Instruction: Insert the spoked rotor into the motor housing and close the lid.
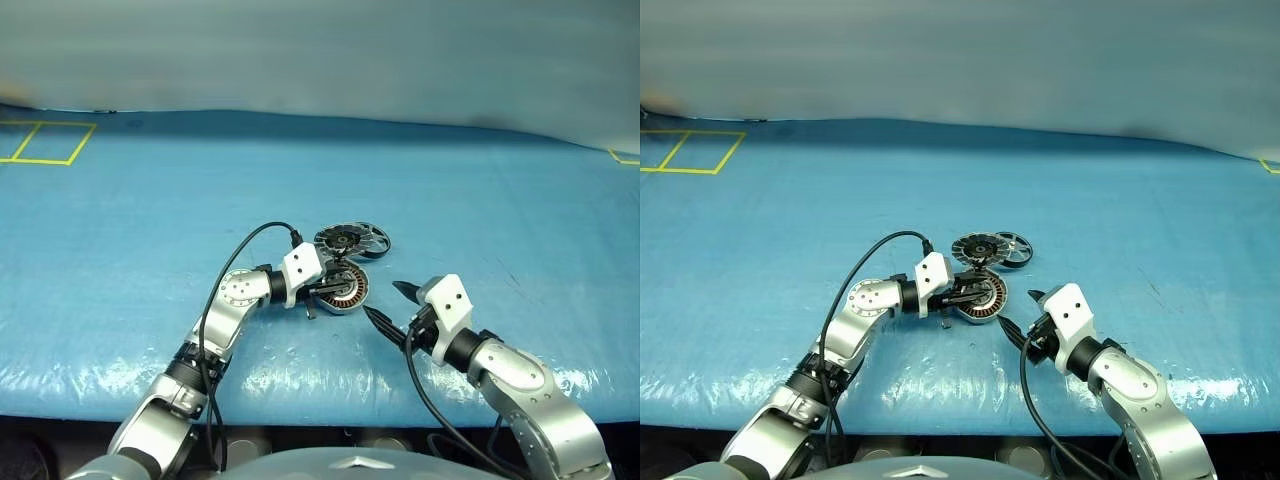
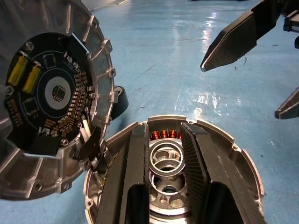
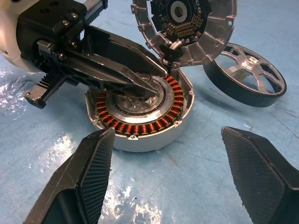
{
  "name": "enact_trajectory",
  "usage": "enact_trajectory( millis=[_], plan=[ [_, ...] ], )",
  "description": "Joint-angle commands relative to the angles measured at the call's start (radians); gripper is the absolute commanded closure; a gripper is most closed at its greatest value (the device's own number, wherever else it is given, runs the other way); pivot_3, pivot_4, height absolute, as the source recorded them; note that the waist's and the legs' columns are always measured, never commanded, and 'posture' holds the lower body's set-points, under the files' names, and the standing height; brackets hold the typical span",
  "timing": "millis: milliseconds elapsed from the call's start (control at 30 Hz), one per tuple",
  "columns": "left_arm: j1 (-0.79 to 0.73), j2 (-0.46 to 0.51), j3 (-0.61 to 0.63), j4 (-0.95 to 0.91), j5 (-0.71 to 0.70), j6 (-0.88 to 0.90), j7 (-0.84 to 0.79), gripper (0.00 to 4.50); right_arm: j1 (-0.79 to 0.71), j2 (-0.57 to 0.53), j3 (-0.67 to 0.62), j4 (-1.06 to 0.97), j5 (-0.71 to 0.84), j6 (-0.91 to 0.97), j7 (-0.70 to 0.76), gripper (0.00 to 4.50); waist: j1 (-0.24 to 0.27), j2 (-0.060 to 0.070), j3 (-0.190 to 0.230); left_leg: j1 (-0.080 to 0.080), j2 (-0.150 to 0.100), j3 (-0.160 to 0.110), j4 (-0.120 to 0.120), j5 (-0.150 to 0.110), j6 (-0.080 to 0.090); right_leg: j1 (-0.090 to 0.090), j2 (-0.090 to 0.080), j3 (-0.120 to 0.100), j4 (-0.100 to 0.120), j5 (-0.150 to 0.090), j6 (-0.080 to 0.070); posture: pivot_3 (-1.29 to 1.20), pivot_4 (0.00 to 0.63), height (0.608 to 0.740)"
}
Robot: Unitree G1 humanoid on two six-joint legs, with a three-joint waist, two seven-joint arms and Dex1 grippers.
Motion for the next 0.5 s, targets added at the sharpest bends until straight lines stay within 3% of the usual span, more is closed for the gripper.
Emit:
enact_trajectory(
  millis=[33,500],
  plan=[
    [-0.005,0.014,-0.009,-0.014,0.011,-0.013,-0.024,3.85,-0.003,-0.002,-0.007,-0.032,-0.003,-0.018,-0.003,0.66,-0.001,0.0,0.0,0.0,0.0,0.0,0.0,0.0,0.0,0.0,0.0,0.0,0.0,0.0,0.0,0.0,0.15,0.74],
    [0.027,0.018,-0.008,-0.028,0.046,-0.015,0.025,3.85,-0.034,0.0,0.014,0.001,-0.025,-0.02,0.003,0.66,0.002,0.0,-0.001,0.001,0.0,0.0,0.002,0.0,0.0,0.002,0.0,0.0,0.001,0.0,0.0,0.0,0.15,0.74]
  ],
)
